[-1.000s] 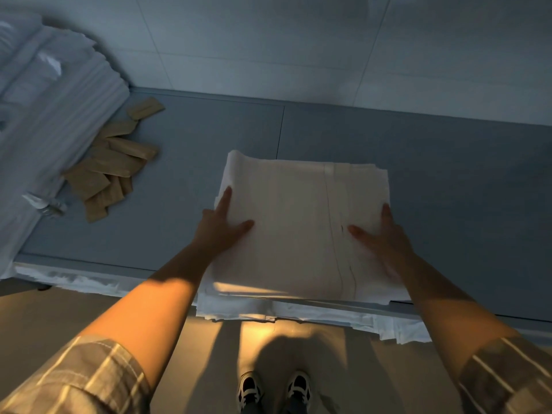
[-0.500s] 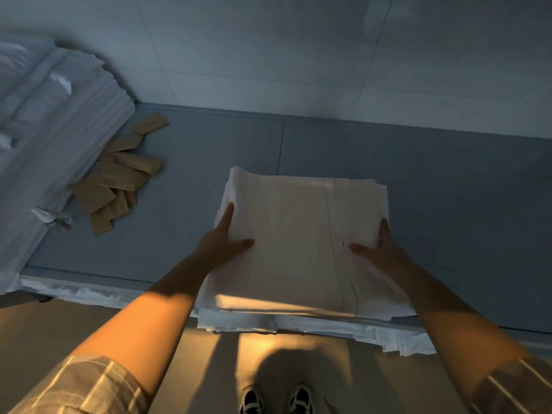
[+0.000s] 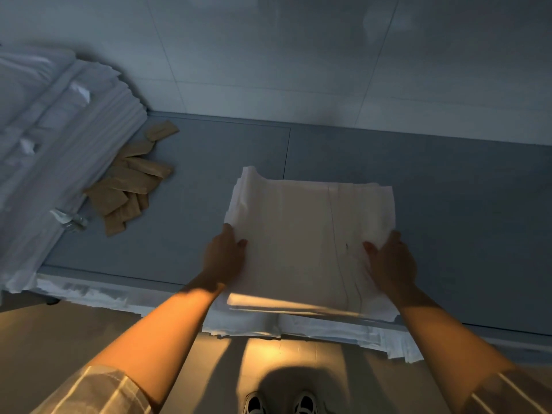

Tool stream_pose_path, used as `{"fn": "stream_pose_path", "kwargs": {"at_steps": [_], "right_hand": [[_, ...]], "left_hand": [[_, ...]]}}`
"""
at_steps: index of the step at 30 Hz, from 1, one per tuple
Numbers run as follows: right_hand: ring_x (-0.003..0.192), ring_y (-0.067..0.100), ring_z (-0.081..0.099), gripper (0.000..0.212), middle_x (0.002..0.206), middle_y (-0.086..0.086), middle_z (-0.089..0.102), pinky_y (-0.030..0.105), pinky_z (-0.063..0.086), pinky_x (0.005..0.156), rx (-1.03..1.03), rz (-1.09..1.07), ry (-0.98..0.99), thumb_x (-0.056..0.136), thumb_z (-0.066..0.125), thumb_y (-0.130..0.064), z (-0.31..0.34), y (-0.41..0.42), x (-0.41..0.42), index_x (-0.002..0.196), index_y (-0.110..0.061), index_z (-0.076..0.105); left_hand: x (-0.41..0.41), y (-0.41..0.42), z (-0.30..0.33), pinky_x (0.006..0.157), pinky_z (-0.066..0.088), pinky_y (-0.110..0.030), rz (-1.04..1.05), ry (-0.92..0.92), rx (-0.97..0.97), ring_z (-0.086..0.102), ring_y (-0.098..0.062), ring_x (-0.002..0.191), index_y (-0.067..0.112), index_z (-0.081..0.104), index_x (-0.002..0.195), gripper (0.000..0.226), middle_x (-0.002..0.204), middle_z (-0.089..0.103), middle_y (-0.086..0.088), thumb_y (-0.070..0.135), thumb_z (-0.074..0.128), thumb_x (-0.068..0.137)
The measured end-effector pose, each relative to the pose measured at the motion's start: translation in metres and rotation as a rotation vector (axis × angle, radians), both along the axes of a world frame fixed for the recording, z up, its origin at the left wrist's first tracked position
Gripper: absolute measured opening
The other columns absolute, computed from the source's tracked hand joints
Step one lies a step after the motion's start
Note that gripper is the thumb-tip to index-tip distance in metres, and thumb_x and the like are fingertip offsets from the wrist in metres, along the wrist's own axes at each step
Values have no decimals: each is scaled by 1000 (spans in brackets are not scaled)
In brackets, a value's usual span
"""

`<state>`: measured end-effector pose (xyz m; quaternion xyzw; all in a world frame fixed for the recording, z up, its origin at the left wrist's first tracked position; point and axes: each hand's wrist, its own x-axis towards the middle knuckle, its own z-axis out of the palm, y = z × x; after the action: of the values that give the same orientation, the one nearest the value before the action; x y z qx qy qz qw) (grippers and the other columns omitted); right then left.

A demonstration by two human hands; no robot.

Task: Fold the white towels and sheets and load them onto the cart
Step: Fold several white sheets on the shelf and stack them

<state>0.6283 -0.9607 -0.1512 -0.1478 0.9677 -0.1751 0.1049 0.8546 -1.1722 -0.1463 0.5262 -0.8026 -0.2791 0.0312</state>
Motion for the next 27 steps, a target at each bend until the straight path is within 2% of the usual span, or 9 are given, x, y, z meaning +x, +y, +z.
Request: {"fn": "stream_pose_path", "kwargs": {"at_steps": [4,8,11,13,15,18,21,24,27], "right_hand": [[110,43,56,58,122,29,55,45,43,88,-15,33,38,96,52,-36,-1,-4,8,137,2,33],[118,43,50,63,131,28,49,45,40,94,-49,19,-72,96,51,-38,-11,-1,12,140,0,30],[129,41,36,71,143,27,35,49,33,101,124,45,12,95,48,-44,-9,0,10,147,-3,21],[139,38,22,73,152,22,23,53,23,108,172,167,153,95,45,-46,-8,-3,18,151,-8,17],[146,32,9,70,159,14,14,57,9,112,153,380,236,96,39,-50,-11,-16,41,152,-16,17],[148,23,-4,68,161,-1,1,60,-5,111,183,640,170,94,26,-61,-23,-36,84,152,-30,11],[148,23,-8,68,161,-4,-7,62,-5,111,267,664,90,93,18,-64,-31,-44,97,152,-32,3],[147,24,-8,64,161,-4,-6,66,-2,110,227,680,80,97,27,-53,-18,-68,95,152,-32,1],[147,21,-10,73,160,-6,-10,66,5,111,67,916,213,95,45,-35,10,-120,101,151,-37,-2]], "left_hand": [[9,-12,1,82,44,-46,9,43,-44,55,-49,102,-3,36,125,46,113,56,-32,27,53,96],[19,-16,-5,83,42,-42,57,30,38,55,-46,105,-3,43,112,41,115,57,-29,33,55,95],[19,-12,-5,81,43,-43,88,49,45,56,-46,105,-5,41,117,50,114,58,-30,35,57,93],[20,-7,-4,84,44,-45,96,65,46,56,-46,106,-8,39,122,56,115,57,-31,35,59,92],[24,2,-6,84,43,-45,74,68,29,55,-46,107,-8,41,118,54,116,55,-32,34,60,91],[34,19,-10,85,42,-46,40,52,-20,52,-46,109,-4,44,122,53,119,52,-31,34,62,90],[40,25,-10,93,38,-48,2,-1,-137,43,-42,121,3,45,133,58,134,45,-23,36,62,88],[40,22,-9,95,36,-47,-94,56,-201,44,-40,122,3,50,129,52,135,45,-21,27,66,85],[41,18,-7,96,40,-44,-184,132,-128,48,-40,117,3,49,131,50,131,50,-21,21,64,86]]}}
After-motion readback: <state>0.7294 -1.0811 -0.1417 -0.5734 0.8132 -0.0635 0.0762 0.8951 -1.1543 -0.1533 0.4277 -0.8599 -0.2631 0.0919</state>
